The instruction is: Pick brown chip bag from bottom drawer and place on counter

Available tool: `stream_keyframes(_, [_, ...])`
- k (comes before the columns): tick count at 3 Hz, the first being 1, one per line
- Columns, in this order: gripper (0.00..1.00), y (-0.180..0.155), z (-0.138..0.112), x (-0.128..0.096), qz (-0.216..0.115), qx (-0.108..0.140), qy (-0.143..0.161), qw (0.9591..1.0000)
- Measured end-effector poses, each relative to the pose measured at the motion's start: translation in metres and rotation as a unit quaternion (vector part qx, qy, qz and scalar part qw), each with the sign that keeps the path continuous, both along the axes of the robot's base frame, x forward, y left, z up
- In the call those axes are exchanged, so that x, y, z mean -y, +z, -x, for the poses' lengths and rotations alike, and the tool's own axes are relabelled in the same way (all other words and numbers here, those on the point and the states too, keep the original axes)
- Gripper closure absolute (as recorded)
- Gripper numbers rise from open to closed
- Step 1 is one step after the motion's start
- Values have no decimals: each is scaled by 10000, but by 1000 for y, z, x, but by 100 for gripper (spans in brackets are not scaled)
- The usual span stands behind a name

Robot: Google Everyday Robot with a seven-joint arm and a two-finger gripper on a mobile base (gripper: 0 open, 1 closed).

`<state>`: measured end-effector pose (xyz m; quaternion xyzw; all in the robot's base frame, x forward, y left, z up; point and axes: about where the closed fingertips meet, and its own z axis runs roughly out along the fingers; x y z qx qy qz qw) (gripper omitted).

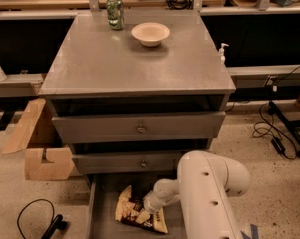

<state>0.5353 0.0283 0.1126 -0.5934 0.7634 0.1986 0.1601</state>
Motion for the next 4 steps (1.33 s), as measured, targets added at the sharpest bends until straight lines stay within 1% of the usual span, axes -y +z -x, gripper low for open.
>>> stream_keyframes(1, [95,2,0,0,0,0,0,10000])
stream_keyframes(2, [100,2,0,0,0,0,0,10000])
stream_keyframes(4, [100,5,1,0,4,3,5,10000])
